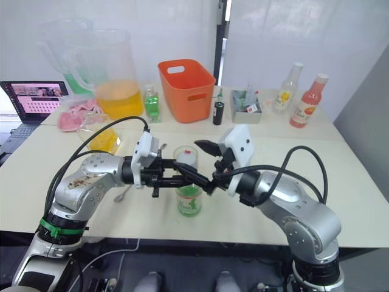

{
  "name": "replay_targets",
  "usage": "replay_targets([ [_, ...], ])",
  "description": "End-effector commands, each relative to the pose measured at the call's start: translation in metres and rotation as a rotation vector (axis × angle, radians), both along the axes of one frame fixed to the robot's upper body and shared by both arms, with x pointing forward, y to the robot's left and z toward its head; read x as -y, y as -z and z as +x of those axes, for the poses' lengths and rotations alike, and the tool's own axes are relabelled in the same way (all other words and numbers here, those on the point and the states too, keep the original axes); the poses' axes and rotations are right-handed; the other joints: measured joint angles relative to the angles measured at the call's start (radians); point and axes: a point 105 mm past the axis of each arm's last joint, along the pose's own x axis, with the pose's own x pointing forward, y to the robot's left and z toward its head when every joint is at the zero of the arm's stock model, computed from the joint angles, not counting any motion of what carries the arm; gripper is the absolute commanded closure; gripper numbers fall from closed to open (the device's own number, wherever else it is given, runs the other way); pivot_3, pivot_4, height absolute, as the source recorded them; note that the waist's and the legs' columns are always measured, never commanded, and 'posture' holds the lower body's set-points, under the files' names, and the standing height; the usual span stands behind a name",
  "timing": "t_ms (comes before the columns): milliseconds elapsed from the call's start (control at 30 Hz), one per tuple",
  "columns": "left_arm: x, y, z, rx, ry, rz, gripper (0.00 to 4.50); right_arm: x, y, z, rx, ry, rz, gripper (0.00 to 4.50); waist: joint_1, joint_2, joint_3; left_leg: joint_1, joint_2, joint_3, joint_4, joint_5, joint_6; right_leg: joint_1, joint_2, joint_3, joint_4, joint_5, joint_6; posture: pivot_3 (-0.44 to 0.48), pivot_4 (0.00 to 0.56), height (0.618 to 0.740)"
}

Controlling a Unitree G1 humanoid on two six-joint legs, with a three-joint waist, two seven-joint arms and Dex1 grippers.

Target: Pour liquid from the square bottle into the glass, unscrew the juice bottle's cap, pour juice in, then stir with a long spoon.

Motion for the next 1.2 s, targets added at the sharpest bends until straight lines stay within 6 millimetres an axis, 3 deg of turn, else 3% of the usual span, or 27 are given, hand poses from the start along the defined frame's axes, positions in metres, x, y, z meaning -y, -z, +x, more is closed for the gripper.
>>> replay_targets([
  [33,0.003,0.005,-0.002,-0.005,0.010,0.013,3.03,-0.002,-0.005,-0.007,0.029,-0.023,0.000,2.18,0.000,0.000,0.000,0.000,0.000,0.000,0.000,0.000,0.000,0.000,0.000,0.000,0.000,0.000,0.000,0.000,0.150,0.717],
  [100,0.002,0.006,-0.002,-0.005,0.006,0.014,3.03,-0.003,-0.004,-0.007,0.028,-0.035,-0.006,2.79,0.000,0.000,0.000,0.000,0.000,0.000,0.000,0.000,0.000,0.000,0.000,0.000,0.000,0.000,0.000,0.000,0.150,0.717],
  [133,0.002,0.006,-0.002,-0.005,0.005,0.014,3.03,-0.003,-0.004,-0.006,0.027,-0.039,-0.010,2.81,0.000,0.000,0.000,0.000,0.000,0.000,0.000,0.000,0.000,0.000,0.000,0.000,-0.001,0.000,0.000,0.000,0.150,0.717],
  [267,0.002,0.006,-0.003,-0.001,-0.001,0.015,3.03,-0.003,0.001,-0.004,0.010,-0.096,-0.049,2.81,0.000,0.000,0.000,0.001,0.000,0.000,0.000,0.000,0.000,0.001,0.000,0.000,-0.001,0.000,0.000,0.000,0.150,0.717],
  [500,0.000,0.007,-0.005,0.003,-0.012,0.021,3.03,0.005,0.009,0.004,-0.007,-0.360,-0.144,2.81,-0.005,0.000,0.000,0.008,0.000,0.000,-0.001,0.000,0.000,0.010,0.000,0.000,-0.006,0.000,0.000,0.000,0.150,0.717],
  [767,-0.004,0.007,-0.008,0.008,-0.038,0.028,3.03,0.008,0.005,0.033,0.092,-0.727,-0.362,2.81,-0.016,0.000,0.000,0.009,0.000,0.000,-0.003,-0.005,-0.007,0.013,0.000,0.000,-0.011,0.001,0.000,0.000,0.150,0.717],
  [1000,-0.006,0.007,-0.011,0.009,-0.055,0.027,3.03,0.001,-0.001,0.049,0.120,-0.811,-0.401,2.81,-0.016,0.000,0.000,0.009,0.000,0.000,-0.003,-0.002,-0.003,0.012,0.000,-0.001,-0.009,0.001,0.001,0.000,0.150,0.717],
  [1200,-0.007,0.006,-0.010,0.008,-0.065,0.029,3.03,0.003,-0.020,0.045,0.136,-0.823,-0.378,0.58,-0.016,0.001,0.000,0.009,0.000,0.000,-0.002,-0.005,-0.008,0.010,0.000,0.000,-0.005,0.001,0.000,0.000,0.150,0.717],
])
